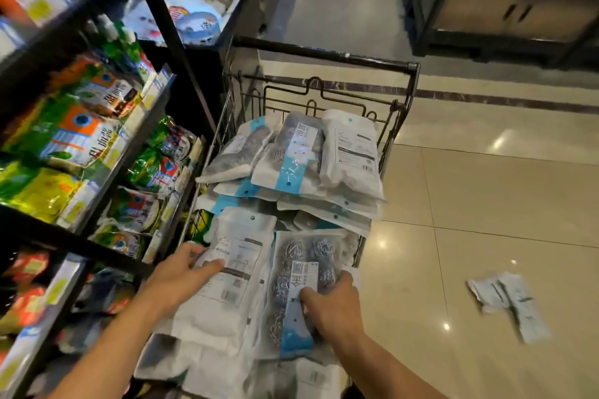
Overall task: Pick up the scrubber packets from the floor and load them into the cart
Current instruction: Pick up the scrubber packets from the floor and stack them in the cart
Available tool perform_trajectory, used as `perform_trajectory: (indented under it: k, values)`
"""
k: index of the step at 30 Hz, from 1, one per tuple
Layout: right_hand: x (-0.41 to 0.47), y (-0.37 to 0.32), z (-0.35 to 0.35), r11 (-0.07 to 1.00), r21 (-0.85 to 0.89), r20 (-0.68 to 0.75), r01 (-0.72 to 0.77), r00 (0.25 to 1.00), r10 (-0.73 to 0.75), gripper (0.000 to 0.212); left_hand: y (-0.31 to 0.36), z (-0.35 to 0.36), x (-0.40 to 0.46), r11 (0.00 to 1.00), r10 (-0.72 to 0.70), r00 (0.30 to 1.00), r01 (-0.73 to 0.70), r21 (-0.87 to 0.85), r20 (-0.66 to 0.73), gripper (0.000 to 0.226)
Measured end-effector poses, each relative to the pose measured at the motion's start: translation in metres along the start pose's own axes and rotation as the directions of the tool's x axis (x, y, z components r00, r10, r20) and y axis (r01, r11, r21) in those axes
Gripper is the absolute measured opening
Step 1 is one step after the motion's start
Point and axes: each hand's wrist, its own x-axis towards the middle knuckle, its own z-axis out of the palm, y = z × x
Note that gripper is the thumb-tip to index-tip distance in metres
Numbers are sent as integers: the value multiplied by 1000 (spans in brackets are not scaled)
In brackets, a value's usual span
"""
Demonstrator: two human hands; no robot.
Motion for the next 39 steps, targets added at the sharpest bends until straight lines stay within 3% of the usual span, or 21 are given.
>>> perform_trajectory:
  k: [3, 8, 13, 18, 22, 27, 31, 36, 39]
  values:
    - [0, 1, -1, 986, -153, -24, 68, 997, -72, 88, -3, 3, -2, 1000, 21, 1000, -21, 3, 5, 49]
    - [-6, 4, -17, 853, -468, 29, 230, 969, -245, 70, -10, 1, -19, 992, 110, 989, -103, 76, -100, 59]
    - [-15, 0, -42, 762, -539, 130, 359, 929, -345, 66, -7, -1, -58, 973, 193, 975, -176, 150, -107, 52]
    - [-40, 2, -78, 704, -444, 185, 555, 825, -533, 42, 4, 10, -106, 971, 235, 965, -226, 81, -117, 33]
    - [-69, 19, -139, 668, -378, 184, 641, 760, -624, 28, 20, 45, -145, 922, 386, 917, -385, 31, -96, 35]
    - [-95, 46, -225, 835, -26, -42, 549, 834, -550, 14, 69, 95, -170, 892, 438, 893, -417, -173, 102, 27]
    - [-108, 80, -277, 857, 286, -159, 428, 903, -398, 15, 112, 127, -177, 900, 431, 875, -398, -180, 219, 21]
    - [-109, 150, -339, 854, 406, -195, 327, 943, -268, 13, 158, 180, -197, 896, 443, 857, -414, -160, 262, 36]
    - [-99, 206, -383, 857, 430, -223, 286, 953, -206, 14, 186, 235, -223, 903, 430, 858, -404, -148, 280, 17]
